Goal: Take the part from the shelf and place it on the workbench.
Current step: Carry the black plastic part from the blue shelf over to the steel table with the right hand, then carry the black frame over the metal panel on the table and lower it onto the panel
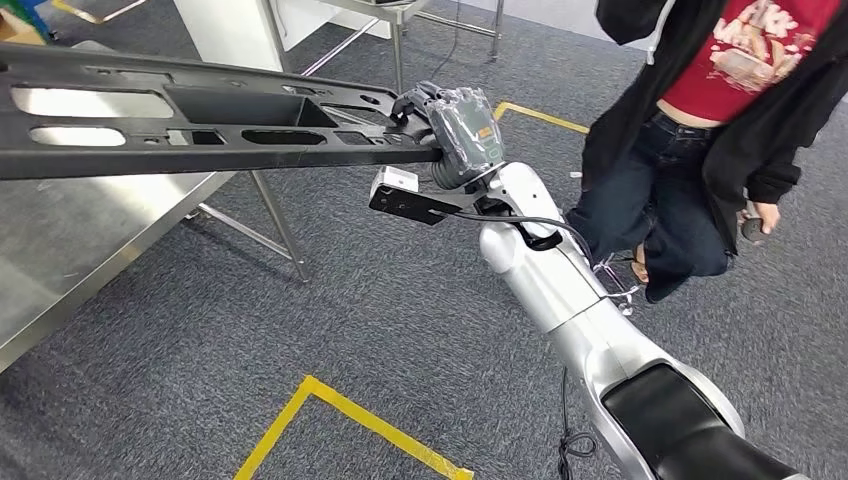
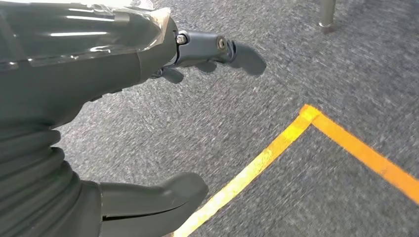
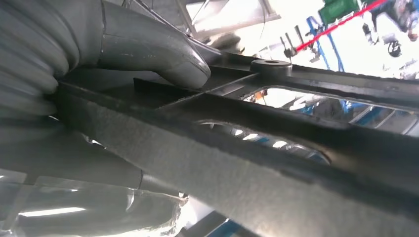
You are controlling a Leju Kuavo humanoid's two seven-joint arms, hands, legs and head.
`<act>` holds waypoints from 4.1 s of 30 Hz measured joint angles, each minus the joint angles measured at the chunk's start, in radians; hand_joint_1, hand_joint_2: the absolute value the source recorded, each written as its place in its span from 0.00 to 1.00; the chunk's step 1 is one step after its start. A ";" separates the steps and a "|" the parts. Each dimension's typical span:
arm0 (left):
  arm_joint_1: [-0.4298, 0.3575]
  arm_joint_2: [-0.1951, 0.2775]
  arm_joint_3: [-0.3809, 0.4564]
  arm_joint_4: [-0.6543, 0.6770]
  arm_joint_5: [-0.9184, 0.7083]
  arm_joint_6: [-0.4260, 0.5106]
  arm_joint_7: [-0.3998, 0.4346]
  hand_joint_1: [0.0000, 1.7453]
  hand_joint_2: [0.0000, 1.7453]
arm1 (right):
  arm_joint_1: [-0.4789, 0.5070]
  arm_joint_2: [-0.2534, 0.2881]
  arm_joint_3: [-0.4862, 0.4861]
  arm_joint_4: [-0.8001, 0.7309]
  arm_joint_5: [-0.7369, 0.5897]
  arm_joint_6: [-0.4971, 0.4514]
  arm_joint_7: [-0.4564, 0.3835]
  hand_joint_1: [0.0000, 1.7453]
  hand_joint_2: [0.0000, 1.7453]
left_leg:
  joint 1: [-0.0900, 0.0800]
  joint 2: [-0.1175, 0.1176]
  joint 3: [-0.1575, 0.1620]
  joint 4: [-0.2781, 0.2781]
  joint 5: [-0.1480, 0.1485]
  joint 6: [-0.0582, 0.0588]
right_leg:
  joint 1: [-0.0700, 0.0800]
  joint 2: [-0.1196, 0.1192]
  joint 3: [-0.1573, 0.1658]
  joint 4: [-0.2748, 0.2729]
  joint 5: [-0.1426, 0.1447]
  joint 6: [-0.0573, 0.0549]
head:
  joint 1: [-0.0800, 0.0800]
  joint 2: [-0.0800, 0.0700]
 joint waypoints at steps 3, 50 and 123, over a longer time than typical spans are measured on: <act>0.000 -0.001 0.000 0.000 0.000 0.000 0.000 0.00 1.00 | -0.003 0.000 -0.001 -0.001 0.000 0.000 0.000 1.00 1.00 | 0.009 -0.031 0.017 -0.022 0.006 0.004 | 0.002 0.003 -0.003 0.021 -0.020 0.010 | 0.000 0.000; 0.005 -0.003 0.005 0.000 -0.003 0.001 0.000 0.00 1.00 | -0.016 0.000 -0.001 -0.017 0.013 0.031 0.018 1.00 1.00 | 0.036 -0.120 -0.016 0.074 -0.066 -0.053 | -0.035 0.077 -0.051 0.004 0.053 0.003 | -0.002 0.000; 0.001 -0.006 0.020 0.000 -0.032 -0.003 0.011 0.00 1.00 | 0.000 -0.049 -0.012 -0.090 -0.020 0.054 0.035 1.00 1.00 | 0.035 -0.103 0.027 -0.010 -0.019 -0.036 | -0.019 0.081 -0.056 0.006 0.053 0.027 | 0.001 0.000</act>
